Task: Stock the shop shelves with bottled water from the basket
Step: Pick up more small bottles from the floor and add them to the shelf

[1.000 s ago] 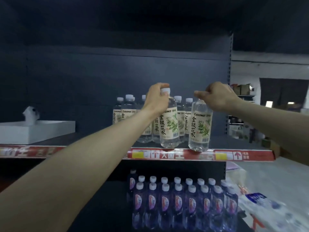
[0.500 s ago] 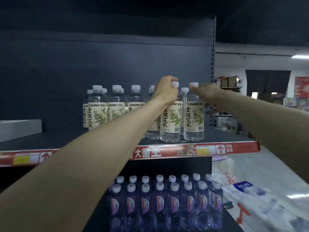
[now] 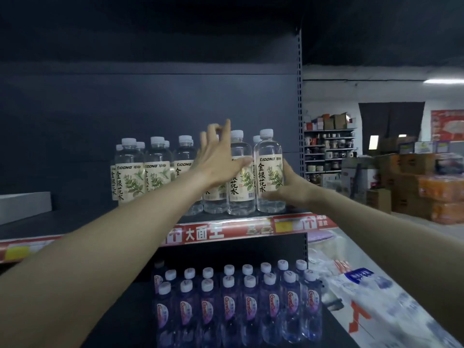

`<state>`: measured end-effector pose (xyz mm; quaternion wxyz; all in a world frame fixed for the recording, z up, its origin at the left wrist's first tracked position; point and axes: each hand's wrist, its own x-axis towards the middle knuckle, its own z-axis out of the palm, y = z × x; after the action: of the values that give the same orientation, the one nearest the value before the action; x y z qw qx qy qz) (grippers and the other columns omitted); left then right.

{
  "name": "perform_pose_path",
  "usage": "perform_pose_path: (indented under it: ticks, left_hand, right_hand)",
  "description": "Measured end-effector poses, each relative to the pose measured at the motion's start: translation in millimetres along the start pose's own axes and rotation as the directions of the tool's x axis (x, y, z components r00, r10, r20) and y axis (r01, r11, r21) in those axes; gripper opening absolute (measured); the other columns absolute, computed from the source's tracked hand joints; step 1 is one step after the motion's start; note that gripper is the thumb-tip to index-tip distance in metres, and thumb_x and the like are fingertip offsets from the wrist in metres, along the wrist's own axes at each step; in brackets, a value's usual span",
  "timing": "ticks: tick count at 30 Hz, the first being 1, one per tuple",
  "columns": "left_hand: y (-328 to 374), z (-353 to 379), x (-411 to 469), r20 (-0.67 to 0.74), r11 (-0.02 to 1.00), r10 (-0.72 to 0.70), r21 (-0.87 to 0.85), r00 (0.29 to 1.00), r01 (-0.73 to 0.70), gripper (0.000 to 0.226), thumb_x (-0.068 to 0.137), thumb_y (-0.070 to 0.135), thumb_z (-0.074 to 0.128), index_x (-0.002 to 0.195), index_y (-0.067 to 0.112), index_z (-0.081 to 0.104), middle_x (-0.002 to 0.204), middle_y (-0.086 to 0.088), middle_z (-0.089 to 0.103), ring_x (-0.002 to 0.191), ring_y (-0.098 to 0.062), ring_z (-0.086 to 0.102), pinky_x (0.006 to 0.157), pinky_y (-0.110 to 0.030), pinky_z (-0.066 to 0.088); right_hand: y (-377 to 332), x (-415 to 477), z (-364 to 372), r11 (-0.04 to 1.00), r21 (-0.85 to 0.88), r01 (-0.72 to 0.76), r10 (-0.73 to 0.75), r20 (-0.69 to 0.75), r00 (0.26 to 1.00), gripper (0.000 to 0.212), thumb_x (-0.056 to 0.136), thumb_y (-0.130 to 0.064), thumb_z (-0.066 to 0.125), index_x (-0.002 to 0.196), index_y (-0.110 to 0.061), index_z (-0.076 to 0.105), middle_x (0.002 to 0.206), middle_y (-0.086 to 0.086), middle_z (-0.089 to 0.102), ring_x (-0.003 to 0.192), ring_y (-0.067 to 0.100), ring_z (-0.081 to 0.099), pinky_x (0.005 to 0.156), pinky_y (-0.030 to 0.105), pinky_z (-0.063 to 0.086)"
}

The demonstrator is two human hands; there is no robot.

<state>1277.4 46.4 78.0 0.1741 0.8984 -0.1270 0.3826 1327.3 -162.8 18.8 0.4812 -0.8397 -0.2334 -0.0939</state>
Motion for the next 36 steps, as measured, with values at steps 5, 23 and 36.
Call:
perform_pose_path:
  ticks: [5, 23, 36]
  left_hand:
    - [-11.6, 28.7, -60.5, 0.031, 0.97, -0.203, -0.129, 0.979, 0.205, 0.106, 0.081, 0.052, 0.081, 0.161, 0.016, 0.022, 0.155, -0.008, 0.046, 0.133, -0.023, 0.054, 0.113, -0.04, 0.041]
    - [-18.3, 80.5, -74.6, -0.172, 0.945, -0.322, -0.115, 0.931, 0.305, 0.044, 0.078, 0.062, 0.081, 0.085, 0.02, 0.072, 0.071, 0.01, 0.065, 0.068, -0.008, 0.062, 0.067, -0.028, 0.051]
    - [-18.5, 82.7, -70.3, -0.116, 0.917, -0.396, -0.097, 0.911, 0.386, 0.058, 0.072, 0.071, 0.08, 0.066, 0.014, 0.071, 0.057, 0.001, 0.068, 0.057, -0.015, 0.069, 0.059, -0.032, 0.059]
  right_hand:
    - [24.5, -5.5, 7.3, 0.987, -0.153, -0.051, 0.035, -0.108, 0.994, 0.046, 0.084, -0.049, 0.081, 0.117, -0.021, 0.066, 0.113, -0.004, 0.076, 0.105, 0.018, 0.072, 0.102, 0.045, 0.055]
    - [20.1, -0.2, 31.9, 0.923, -0.295, -0.248, 0.172, -0.263, 0.949, 0.066, 0.091, -0.07, 0.06, 0.137, -0.022, 0.049, 0.131, 0.004, 0.066, 0.113, 0.028, 0.063, 0.095, 0.042, 0.051]
    - [20.9, -7.5, 31.7, 0.866, -0.406, -0.292, 0.167, -0.316, 0.934, 0.055, 0.09, -0.056, 0.072, 0.119, -0.013, 0.053, 0.116, 0.01, 0.065, 0.098, 0.028, 0.062, 0.09, 0.044, 0.056]
